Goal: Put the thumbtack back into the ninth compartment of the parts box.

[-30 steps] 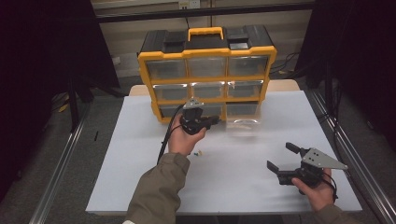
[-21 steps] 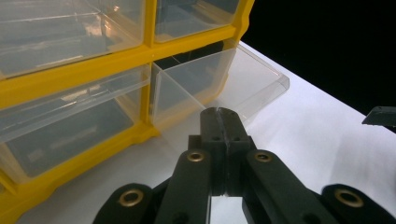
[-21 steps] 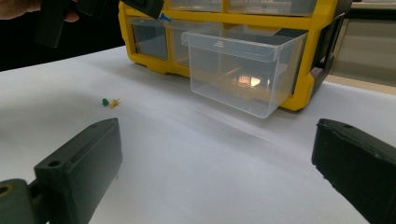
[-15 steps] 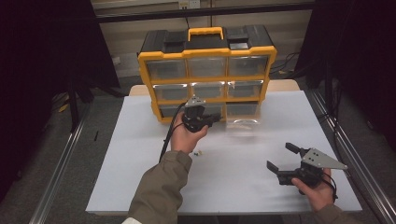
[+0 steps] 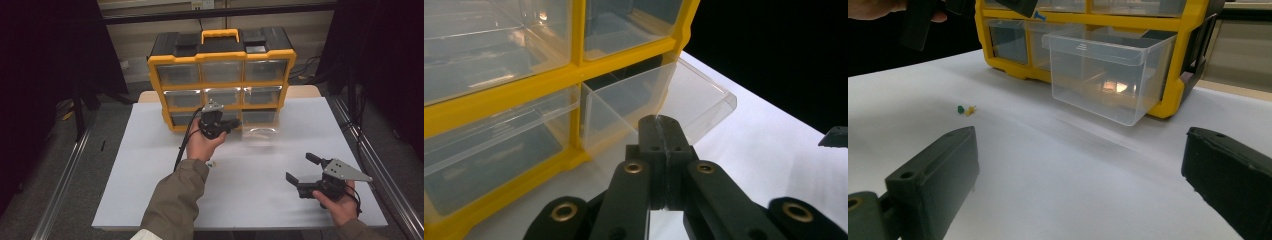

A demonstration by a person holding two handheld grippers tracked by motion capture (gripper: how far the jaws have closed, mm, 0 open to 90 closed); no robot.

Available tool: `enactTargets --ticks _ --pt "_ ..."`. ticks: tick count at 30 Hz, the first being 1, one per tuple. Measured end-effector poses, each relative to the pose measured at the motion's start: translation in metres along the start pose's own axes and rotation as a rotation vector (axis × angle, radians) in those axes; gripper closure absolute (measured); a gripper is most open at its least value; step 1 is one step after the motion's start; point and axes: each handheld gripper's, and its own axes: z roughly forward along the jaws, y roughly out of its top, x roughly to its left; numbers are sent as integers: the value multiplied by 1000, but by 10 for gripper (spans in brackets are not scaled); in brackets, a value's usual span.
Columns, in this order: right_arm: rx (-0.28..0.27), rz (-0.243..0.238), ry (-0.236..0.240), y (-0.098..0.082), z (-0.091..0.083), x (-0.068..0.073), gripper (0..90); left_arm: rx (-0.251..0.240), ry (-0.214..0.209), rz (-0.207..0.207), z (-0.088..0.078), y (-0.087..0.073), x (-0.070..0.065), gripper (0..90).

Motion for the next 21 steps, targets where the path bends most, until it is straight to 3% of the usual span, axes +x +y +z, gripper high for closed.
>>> enactTargets --ticks 21 --pt "2 8 -1 0 -1 0 13 4 0 10 11 8 -2 900"
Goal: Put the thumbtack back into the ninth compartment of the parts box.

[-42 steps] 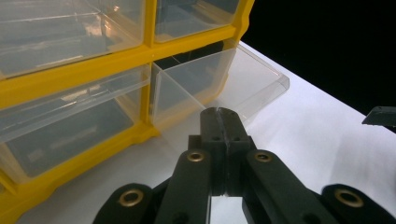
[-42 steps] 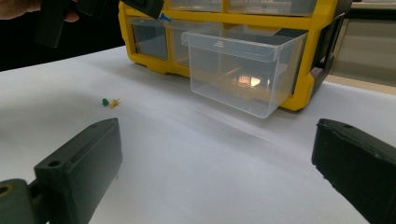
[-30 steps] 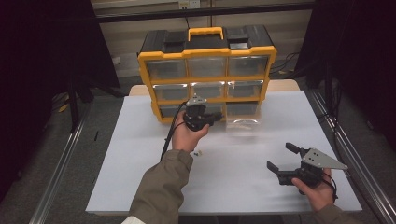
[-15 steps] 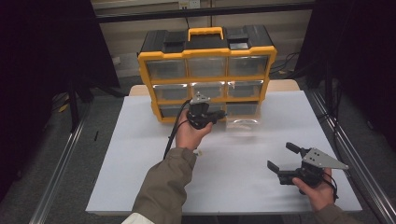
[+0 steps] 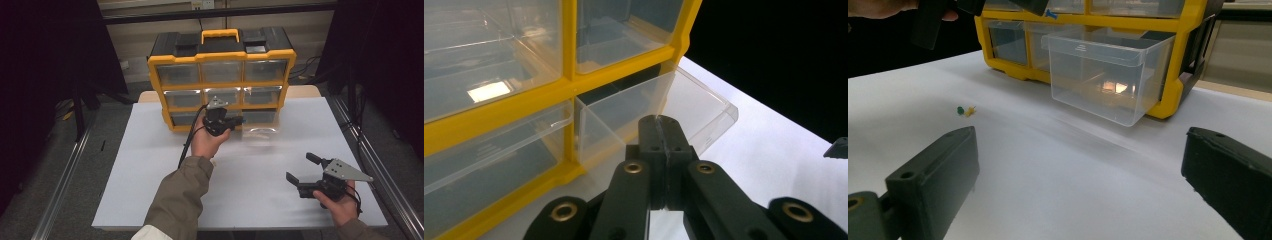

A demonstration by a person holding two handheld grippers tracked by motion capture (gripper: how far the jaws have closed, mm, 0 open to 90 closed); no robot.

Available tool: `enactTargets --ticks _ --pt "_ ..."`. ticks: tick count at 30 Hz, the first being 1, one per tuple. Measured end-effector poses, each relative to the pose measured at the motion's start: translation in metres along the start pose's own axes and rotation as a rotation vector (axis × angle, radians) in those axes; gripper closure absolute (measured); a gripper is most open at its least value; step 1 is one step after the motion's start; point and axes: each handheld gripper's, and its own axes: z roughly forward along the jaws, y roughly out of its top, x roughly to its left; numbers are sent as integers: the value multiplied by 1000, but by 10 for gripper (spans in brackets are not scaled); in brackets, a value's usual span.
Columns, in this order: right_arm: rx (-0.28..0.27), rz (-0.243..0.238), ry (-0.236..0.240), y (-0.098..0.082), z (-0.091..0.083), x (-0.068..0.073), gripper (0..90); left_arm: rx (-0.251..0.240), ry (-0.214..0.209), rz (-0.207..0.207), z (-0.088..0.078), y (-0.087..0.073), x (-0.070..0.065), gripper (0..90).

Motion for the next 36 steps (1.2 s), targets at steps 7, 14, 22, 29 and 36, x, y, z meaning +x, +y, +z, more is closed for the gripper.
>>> enactTargets --ticks 7,14,22,29,36 --pt "-2 1 3 0 0 0 16 0 -1 -1 7 1 -1 900" --pt "-5 2 5 -1 0 -1 17 5 4 2 13 0 -1 900" --pt "-1 2 8 -1 0 -1 16 8 7 -6 18 0 -2 900" --pt "-1 1 7 -1 0 -1 16 12 -1 -11 22 -2 -2 889" --pt "1 0 9 -1 0 -1 16 8 -9 -15 17 -2 0 790"
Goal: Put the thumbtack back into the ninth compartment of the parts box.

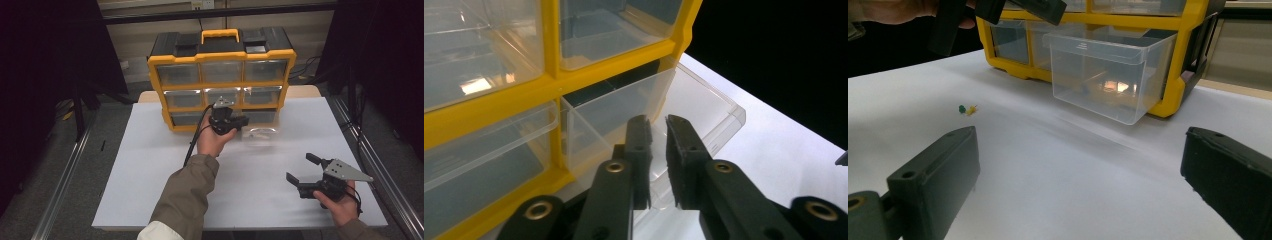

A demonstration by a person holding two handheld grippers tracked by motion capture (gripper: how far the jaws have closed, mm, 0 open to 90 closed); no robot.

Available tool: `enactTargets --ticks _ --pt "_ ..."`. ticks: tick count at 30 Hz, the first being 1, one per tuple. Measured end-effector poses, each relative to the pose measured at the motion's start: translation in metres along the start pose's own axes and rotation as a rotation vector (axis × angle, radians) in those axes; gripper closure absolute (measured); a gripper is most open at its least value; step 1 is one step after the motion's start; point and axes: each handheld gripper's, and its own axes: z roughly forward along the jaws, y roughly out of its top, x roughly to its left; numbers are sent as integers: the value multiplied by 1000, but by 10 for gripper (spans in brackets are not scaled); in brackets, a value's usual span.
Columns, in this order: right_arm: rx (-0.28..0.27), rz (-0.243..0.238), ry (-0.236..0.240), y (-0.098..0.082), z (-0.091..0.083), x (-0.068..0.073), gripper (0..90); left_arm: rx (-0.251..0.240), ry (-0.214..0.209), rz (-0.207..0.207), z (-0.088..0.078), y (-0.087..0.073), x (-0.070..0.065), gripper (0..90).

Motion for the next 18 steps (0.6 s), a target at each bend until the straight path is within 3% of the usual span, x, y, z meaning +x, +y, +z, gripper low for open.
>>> enactTargets --ticks 13,18 --pt "3 -4 -1 0 0 1 16 -30 -29 -4 -20 -5 3 632" --pt "3 -4 -2 0 0 1 16 -43 -22 -14 -25 -11 5 566"
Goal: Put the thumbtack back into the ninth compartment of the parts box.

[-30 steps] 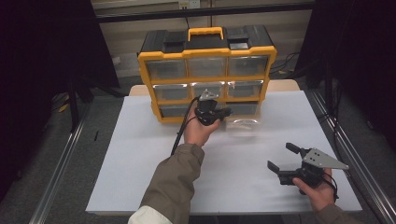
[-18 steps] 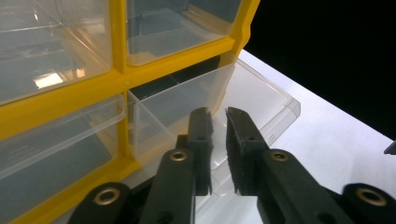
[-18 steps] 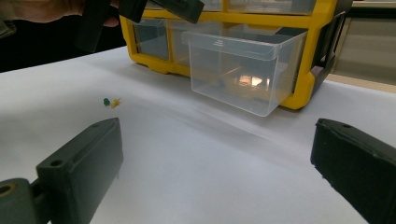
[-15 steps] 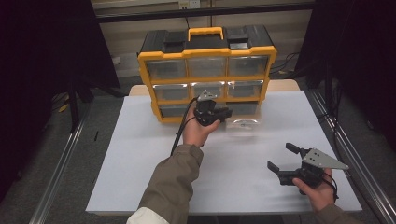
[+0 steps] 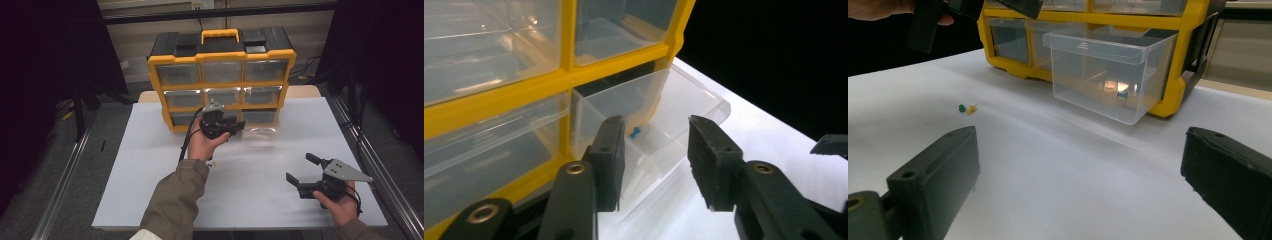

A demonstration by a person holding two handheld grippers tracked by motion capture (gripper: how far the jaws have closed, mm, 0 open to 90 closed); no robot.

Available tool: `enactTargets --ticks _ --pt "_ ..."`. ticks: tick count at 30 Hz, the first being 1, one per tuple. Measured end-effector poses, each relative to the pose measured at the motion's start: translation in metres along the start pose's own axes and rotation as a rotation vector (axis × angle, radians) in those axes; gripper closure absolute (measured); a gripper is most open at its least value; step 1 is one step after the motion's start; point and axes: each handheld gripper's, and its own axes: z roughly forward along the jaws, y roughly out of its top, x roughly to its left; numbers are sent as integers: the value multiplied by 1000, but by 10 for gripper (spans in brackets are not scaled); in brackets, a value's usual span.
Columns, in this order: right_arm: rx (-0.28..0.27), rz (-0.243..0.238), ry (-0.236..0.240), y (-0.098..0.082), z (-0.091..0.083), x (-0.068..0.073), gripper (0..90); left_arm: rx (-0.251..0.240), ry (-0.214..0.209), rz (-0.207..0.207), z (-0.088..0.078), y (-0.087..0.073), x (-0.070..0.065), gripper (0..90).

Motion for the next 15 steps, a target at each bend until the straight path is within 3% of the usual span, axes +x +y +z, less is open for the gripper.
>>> enactTargets --ticks 10,15 --pt "0 -3 -1 0 0 0 16 -26 7 1 -13 -10 4 387" --pt "1 -5 2 0 0 0 16 -45 9 -3 -19 -14 6 228"
